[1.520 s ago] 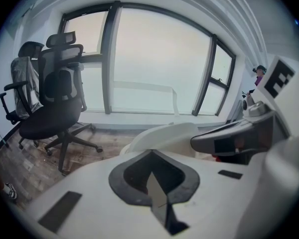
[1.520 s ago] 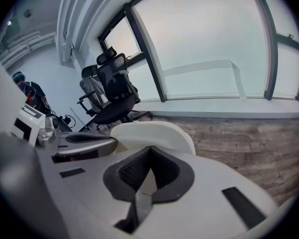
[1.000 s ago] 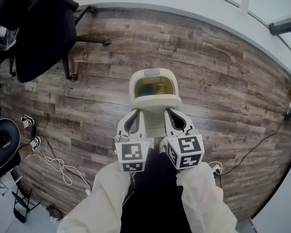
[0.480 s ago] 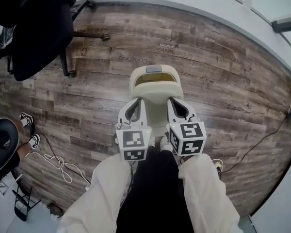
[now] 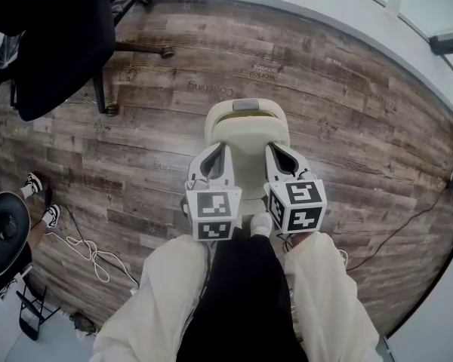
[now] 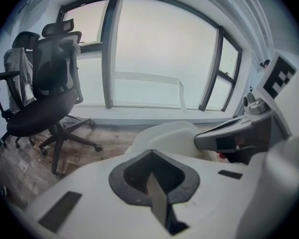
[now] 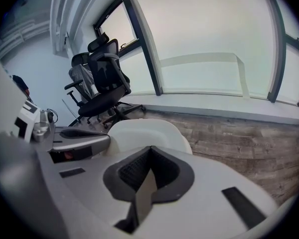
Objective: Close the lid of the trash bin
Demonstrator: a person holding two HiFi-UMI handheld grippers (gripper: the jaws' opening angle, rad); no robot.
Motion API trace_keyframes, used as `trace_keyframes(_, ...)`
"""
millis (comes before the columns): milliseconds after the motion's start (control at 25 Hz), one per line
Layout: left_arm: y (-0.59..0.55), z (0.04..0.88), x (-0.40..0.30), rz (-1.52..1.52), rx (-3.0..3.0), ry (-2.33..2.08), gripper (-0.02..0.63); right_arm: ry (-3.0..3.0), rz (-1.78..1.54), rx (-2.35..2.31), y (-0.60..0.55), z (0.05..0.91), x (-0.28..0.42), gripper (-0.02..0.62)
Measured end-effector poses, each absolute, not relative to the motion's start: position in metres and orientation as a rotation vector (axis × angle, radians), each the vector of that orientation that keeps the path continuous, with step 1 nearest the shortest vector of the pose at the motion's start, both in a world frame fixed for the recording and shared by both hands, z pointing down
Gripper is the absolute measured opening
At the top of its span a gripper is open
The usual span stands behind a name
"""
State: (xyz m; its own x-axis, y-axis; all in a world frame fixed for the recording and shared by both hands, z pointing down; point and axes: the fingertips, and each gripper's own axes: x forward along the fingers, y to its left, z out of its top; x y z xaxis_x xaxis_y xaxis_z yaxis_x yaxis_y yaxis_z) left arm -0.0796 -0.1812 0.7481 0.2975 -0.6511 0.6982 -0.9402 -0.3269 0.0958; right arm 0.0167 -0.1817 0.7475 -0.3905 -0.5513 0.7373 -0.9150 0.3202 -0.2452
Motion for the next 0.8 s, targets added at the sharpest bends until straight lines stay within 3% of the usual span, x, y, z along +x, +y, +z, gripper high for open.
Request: trace_keyframes(800,-0.197,0.792,-0.08,0.806,2.025,-1.385,0.005,-2.028,0.916,1.241,-0.197,0.792,0.015,0.023)
